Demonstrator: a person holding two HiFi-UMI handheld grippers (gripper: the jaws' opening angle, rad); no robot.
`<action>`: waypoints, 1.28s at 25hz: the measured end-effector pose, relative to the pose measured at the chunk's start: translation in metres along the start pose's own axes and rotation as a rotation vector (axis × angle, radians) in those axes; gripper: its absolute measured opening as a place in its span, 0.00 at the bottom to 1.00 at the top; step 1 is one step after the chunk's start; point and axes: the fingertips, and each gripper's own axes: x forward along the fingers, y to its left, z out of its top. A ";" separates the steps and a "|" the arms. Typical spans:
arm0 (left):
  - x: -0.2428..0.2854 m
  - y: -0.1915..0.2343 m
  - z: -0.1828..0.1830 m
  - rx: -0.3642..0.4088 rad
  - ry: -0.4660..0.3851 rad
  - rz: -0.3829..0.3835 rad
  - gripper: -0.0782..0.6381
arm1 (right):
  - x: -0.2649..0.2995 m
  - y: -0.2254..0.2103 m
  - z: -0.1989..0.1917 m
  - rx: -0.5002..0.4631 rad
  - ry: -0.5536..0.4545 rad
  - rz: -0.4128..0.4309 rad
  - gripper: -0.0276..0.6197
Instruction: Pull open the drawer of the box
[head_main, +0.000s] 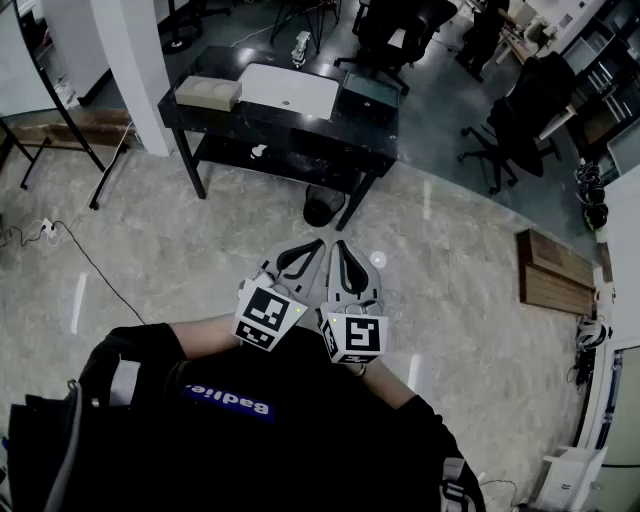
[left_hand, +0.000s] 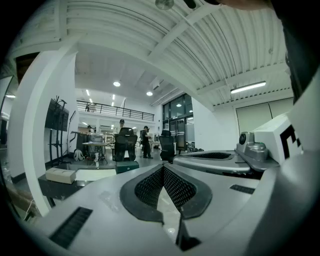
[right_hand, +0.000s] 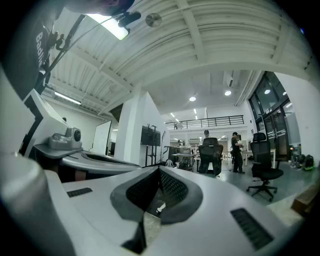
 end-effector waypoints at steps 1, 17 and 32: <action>0.001 0.000 0.000 0.000 0.000 0.001 0.11 | 0.000 -0.001 0.000 0.001 0.000 0.001 0.04; 0.021 -0.015 0.001 -0.007 0.012 0.007 0.11 | -0.005 -0.025 -0.004 0.016 0.008 0.010 0.04; 0.074 -0.045 -0.001 -0.017 0.030 0.032 0.11 | -0.016 -0.089 -0.015 0.067 -0.014 0.023 0.04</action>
